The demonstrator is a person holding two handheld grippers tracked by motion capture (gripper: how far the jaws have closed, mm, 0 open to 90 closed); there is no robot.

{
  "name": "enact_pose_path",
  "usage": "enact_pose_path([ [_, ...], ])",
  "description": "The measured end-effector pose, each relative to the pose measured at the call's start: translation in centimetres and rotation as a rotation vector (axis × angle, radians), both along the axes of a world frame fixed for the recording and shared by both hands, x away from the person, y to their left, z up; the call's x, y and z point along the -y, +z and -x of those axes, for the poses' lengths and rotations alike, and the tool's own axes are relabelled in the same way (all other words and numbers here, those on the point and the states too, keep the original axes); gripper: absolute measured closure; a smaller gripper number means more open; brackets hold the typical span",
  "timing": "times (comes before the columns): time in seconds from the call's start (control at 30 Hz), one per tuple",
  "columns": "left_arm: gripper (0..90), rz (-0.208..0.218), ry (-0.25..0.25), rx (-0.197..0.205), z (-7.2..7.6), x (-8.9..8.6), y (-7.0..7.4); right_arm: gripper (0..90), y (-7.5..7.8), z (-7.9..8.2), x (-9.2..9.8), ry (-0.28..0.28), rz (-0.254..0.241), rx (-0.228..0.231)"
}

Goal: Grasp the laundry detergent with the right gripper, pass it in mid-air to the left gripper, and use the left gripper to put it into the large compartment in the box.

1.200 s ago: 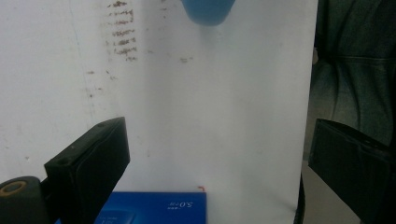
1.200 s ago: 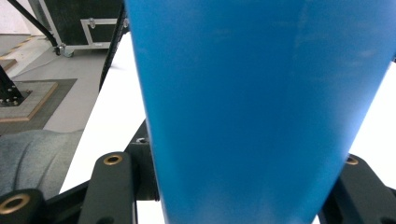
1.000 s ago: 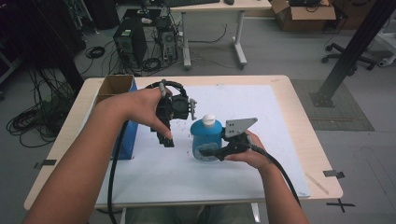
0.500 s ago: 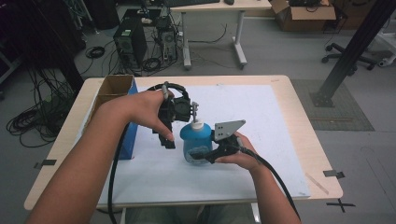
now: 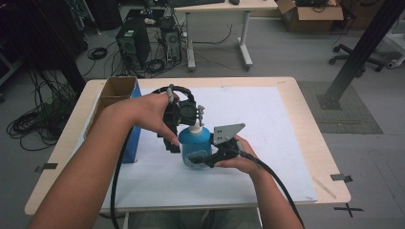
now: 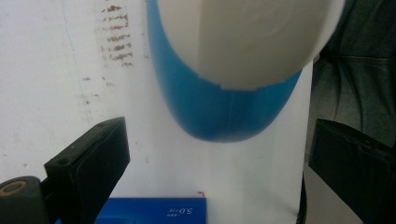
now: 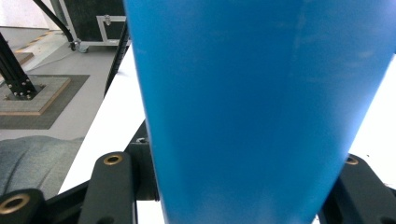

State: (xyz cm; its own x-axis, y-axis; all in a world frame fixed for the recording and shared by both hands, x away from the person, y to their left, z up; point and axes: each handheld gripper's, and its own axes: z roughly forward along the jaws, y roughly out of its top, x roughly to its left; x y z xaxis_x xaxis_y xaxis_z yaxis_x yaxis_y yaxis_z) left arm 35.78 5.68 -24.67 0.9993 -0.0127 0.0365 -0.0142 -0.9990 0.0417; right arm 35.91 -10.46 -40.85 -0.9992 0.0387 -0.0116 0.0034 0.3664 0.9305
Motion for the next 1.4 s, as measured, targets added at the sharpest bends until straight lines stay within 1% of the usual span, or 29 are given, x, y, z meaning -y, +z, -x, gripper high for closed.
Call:
enact_pose_path([
  [0.3,5.4,0.004,-0.005,0.002,0.0,0.3,-0.2,43.9,-0.1,0.0,-0.9,0.007,-0.005,0.004],
  [0.37,5.4,0.010,-0.003,0.003,0.0,0.3,-0.2,43.9,-0.1,0.0,-1.0,0.008,-0.006,0.005],
  [0.53,5.2,0.015,-0.004,-0.001,0.1,0.5,-0.3,43.9,-0.1,-0.1,-1.7,0.014,-0.017,0.006],
  [0.87,5.0,0.015,0.003,0.009,0.2,0.6,-0.4,43.9,0.0,-0.1,-2.8,0.028,-0.024,0.011],
  [1.03,5.0,0.016,0.002,0.013,0.3,0.7,-0.6,43.9,0.2,-0.2,-2.9,0.027,-0.026,0.009],
  [1.3,5.2,0.023,0.009,0.023,0.3,1.0,-0.8,43.9,0.3,-0.2,-2.9,0.025,-0.030,0.017],
  [1.4,5.5,0.018,0.010,0.026,0.3,1.1,-0.9,43.9,0.3,-0.2,-2.9,0.023,-0.030,0.022],
])
